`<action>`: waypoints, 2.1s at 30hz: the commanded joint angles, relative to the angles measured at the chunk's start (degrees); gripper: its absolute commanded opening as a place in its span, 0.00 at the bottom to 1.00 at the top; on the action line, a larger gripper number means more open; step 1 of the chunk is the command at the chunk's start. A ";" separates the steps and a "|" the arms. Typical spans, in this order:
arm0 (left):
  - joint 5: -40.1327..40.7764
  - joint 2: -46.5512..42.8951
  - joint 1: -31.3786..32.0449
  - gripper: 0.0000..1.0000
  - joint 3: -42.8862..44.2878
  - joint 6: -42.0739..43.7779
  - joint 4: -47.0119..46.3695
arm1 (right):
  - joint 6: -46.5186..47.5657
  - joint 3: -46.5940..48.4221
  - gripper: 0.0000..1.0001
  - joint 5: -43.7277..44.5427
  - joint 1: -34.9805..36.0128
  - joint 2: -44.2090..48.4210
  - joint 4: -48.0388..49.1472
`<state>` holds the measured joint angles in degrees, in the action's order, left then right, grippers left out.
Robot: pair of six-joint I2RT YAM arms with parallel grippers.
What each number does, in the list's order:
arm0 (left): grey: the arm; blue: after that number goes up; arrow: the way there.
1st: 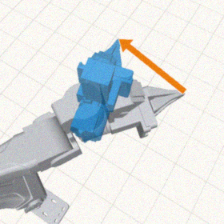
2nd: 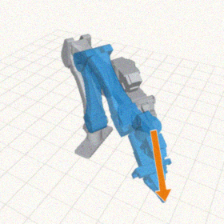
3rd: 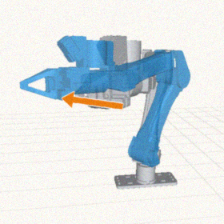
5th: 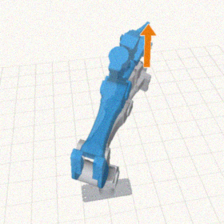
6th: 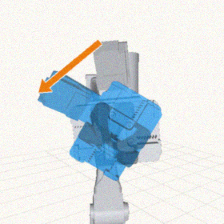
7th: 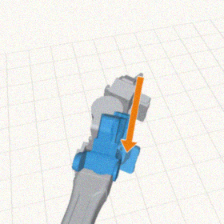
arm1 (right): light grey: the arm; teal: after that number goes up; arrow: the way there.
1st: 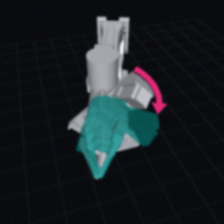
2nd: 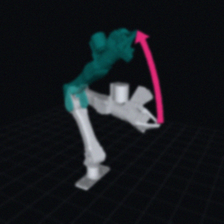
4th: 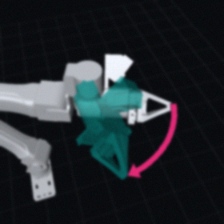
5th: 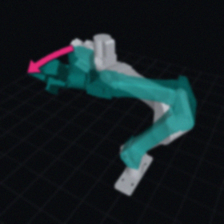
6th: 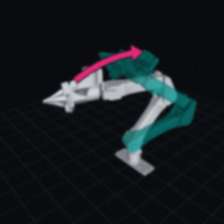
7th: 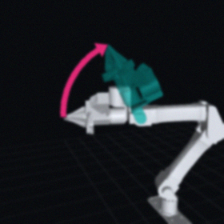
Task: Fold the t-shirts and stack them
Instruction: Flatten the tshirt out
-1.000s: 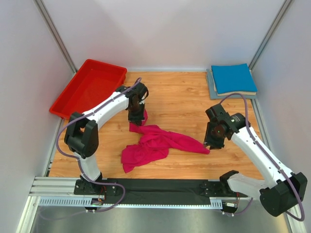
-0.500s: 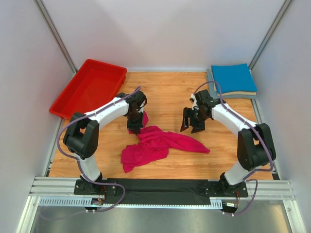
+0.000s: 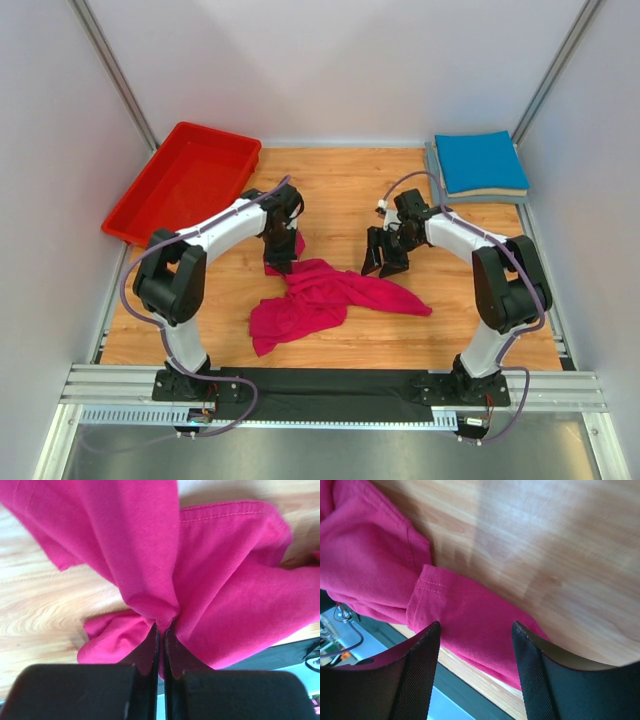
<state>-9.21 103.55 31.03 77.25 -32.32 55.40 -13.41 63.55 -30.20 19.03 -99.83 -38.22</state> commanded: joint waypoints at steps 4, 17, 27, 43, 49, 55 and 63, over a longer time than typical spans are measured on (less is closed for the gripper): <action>-1.16 2.19 0.00 0.00 3.26 -1.00 -0.82 | -2.50 -2.73 0.53 -3.38 1.10 0.78 3.85; 2.96 1.75 -0.09 0.00 15.02 -3.36 4.54 | -2.32 11.67 0.00 19.00 1.28 11.04 -11.52; 7.02 -5.89 0.00 0.00 9.01 -5.83 5.08 | -11.71 10.40 0.00 25.98 2.33 28.78 -22.25; 5.17 -9.85 0.09 0.00 -11.42 -6.18 -3.37 | -21.33 -7.31 0.31 35.47 3.91 35.68 -21.31; 5.00 -10.73 0.09 0.00 -12.83 -5.83 -3.45 | -19.54 -5.89 0.34 36.17 3.91 23.12 -17.16; 4.29 -10.91 0.09 0.00 -14.59 -6.09 -4.42 | -23.59 -8.00 0.41 32.32 4.44 19.50 -13.48; 4.20 -10.12 0.09 0.00 -14.50 -6.27 -4.95 | -29.56 -14.85 0.47 24.75 9.00 19.76 -5.65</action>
<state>-4.45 94.56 31.05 62.54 -38.28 51.29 -38.96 50.33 -1.83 26.22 -81.06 -49.63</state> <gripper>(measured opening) 0.029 0.463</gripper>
